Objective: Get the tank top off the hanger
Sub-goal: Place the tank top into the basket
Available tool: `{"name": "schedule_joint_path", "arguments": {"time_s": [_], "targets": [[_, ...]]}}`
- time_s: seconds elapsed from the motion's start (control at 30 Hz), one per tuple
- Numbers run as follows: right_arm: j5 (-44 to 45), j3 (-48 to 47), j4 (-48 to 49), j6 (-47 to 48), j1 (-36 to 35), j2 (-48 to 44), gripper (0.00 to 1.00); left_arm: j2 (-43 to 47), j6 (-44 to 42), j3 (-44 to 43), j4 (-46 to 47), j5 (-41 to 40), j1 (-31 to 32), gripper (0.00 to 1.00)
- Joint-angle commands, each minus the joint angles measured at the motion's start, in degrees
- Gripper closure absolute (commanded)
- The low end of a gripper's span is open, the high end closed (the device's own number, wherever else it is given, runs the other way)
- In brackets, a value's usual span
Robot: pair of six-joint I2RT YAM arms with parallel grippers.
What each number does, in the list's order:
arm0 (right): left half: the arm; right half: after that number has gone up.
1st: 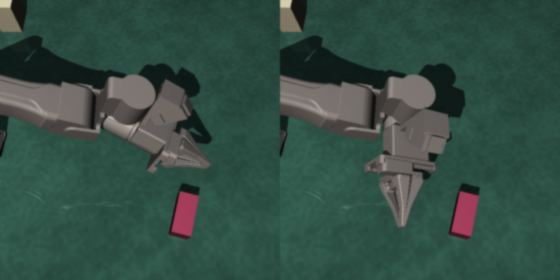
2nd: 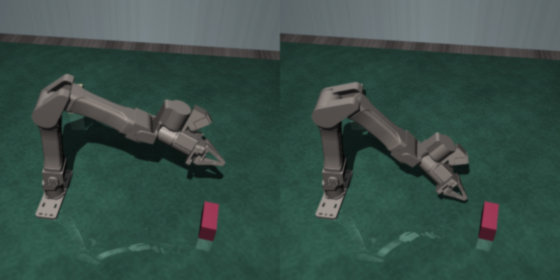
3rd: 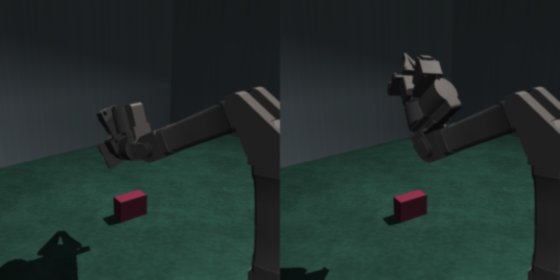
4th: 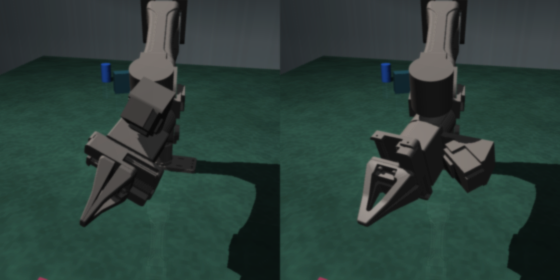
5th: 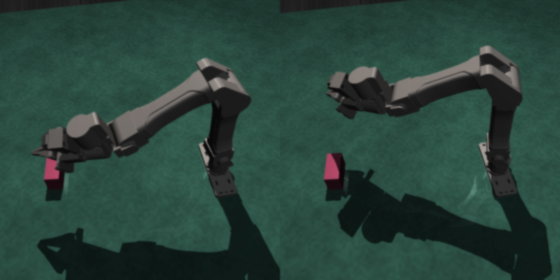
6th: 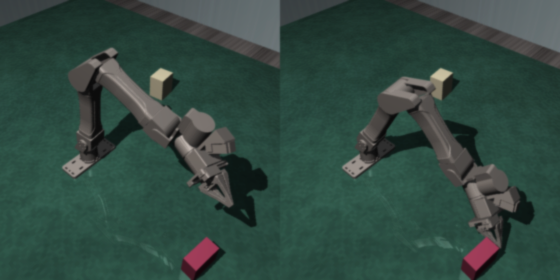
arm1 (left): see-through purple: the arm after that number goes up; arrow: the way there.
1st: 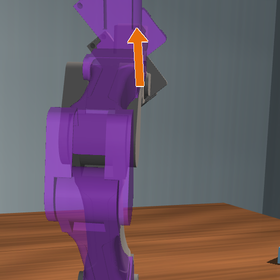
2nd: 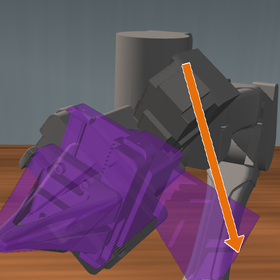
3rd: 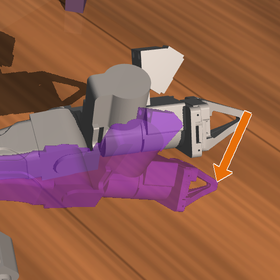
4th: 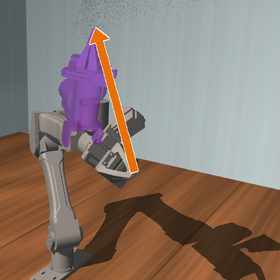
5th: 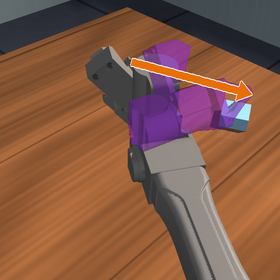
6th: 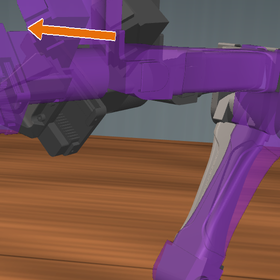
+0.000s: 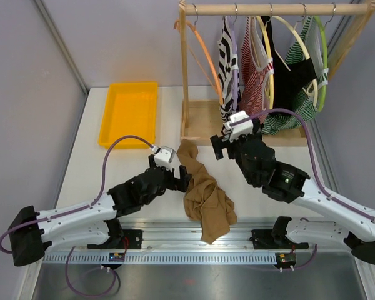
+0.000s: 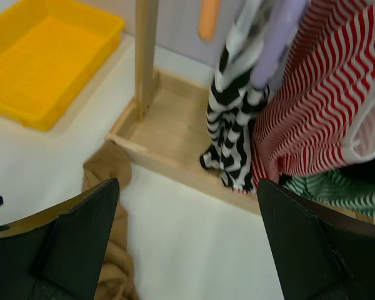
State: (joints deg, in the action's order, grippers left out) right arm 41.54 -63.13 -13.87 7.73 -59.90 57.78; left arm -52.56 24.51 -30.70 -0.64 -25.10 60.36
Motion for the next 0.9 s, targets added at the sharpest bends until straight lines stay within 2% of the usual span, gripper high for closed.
{"name": "schedule_joint_path", "arguments": {"time_s": [0.0, 0.07, 0.2, 0.3, 0.47, 0.63, 0.87], "targets": [[7.93, 3.01, -7.21, -7.37, -0.39, -8.27, 0.01, -2.72, 0.80, 1.51, 9.15, 4.09, 0.99, 0.01], [11.35, 4.94, -8.45, -9.74, -0.22, -10.92, 0.00, -4.91, 0.89, 1.61, 10.83, 5.32, 1.78, 0.01], [13.39, 6.71, -12.23, -14.14, 0.22, -16.72, 0.01, -14.91, 1.41, -0.67, 14.17, 6.12, 3.71, 0.01], [16.11, 6.36, -15.12, -15.81, 0.66, -16.82, 0.01, -20.37, 1.77, -2.78, 15.58, 6.65, 6.08, 0.01], [16.64, 6.18, -16.27, -17.48, 0.92, -16.38, 0.01, -23.82, 2.12, -3.93, 15.94, 6.03, 9.16, 0.01], [16.73, 6.00, -16.98, -18.53, 1.89, -16.47, 0.01, -26.54, 2.12, -4.98, 17.87, 8.84, 10.22, 0.01], [16.65, 5.48, -18.83, -20.38, 2.42, -18.23, 0.00, -34.18, 4.84, -6.92, 13.40, 7.62, 11.10, 0.01]]}}
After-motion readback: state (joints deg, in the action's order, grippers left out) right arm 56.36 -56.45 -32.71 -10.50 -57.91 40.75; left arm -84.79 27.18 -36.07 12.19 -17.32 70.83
